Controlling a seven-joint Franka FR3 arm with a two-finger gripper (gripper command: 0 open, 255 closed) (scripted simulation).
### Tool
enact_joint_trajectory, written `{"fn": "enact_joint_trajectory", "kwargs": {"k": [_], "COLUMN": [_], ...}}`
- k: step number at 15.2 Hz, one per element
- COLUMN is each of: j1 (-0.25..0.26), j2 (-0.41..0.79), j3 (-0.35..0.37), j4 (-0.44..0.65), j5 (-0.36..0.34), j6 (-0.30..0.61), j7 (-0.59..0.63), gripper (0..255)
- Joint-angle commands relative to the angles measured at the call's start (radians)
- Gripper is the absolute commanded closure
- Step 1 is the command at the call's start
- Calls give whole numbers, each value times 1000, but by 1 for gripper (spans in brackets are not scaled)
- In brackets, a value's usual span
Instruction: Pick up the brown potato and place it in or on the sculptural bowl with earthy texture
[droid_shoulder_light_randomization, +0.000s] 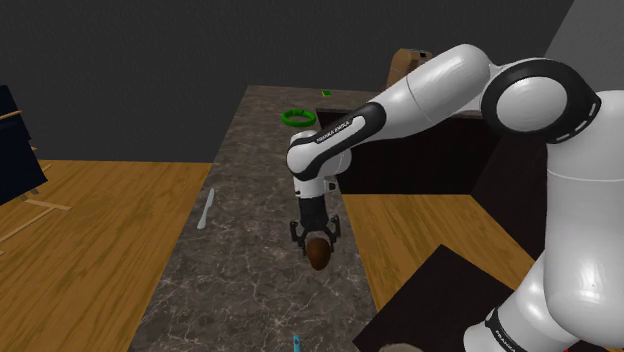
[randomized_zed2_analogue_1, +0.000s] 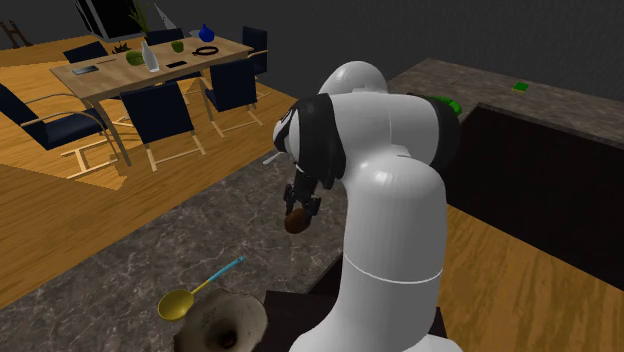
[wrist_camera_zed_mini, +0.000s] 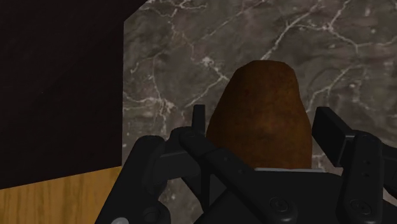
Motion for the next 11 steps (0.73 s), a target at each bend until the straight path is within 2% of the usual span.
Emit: {"fn": "enact_joint_trajectory", "kwargs": {"k": [1, 11], "j1": [-2, -9], "j2": [-21, -106], "j3": [1, 5], "j4": [-1, 22], "j5": [1, 6], "j6": [-20, -125], "j7": [4, 26], "gripper": [255, 255]}}
